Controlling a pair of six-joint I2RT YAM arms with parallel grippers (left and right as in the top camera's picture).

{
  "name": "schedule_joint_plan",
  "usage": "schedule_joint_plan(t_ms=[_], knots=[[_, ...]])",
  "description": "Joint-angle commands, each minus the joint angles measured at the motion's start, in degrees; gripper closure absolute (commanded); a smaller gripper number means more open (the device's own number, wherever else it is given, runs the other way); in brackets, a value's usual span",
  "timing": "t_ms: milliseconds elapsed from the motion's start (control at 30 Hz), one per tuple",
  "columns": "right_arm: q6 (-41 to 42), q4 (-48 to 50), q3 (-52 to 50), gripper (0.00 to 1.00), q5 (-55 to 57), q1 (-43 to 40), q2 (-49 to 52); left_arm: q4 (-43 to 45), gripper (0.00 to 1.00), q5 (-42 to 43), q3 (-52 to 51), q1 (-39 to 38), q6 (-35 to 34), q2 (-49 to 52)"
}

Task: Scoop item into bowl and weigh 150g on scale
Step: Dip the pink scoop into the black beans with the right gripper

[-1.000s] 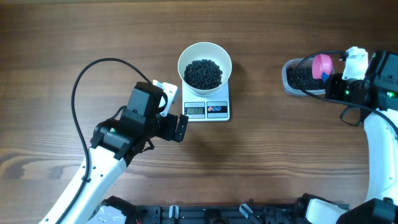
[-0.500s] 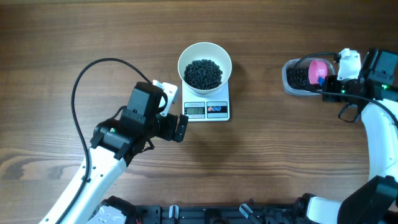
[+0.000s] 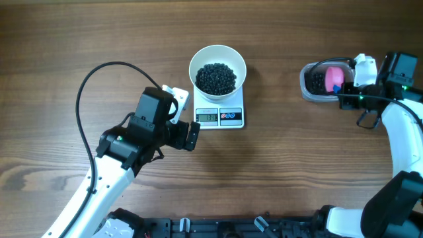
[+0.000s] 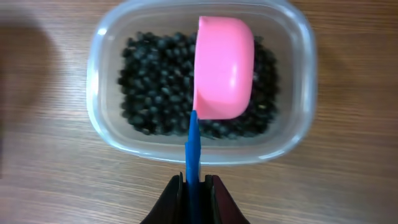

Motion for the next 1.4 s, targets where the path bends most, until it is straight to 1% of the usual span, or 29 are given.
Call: schedule_joint_plan(t_ms=[0, 367, 500, 633, 933, 1367], knots=[[-0.85, -0.28, 0.15, 0.96, -7.34, 0.13, 2.16, 0.17, 0.00, -0.31, -0.28, 0.26, 0.70, 0.22], [-0.90, -4.17, 0.15, 0.96, -9.31, 0.13, 2.16, 0.17, 0.00, -0.31, -0.28, 0.26, 0.72, 0.22], [-0.90, -4.44, 0.15, 0.96, -12.57, 0.13, 2.16, 0.17, 0.00, -0.31, -0.28, 0.26, 0.70, 0.22], [-0.44, -4.50, 0.15, 0.96, -12.72, 0.13, 2.16, 0.15, 0.00, -0.31, -0.28, 0.26, 0.72, 0.22], [8.46, -4.46, 0.15, 0.96, -13.57, 0.11, 2.16, 0.15, 0.00, -0.31, -0.28, 0.26, 0.72, 0.22], [15.41, -4.59, 0.17, 0.96, -16.15, 0.07, 2.16, 0.17, 0.00, -0.31, -0.28, 0.26, 0.72, 0.22]])
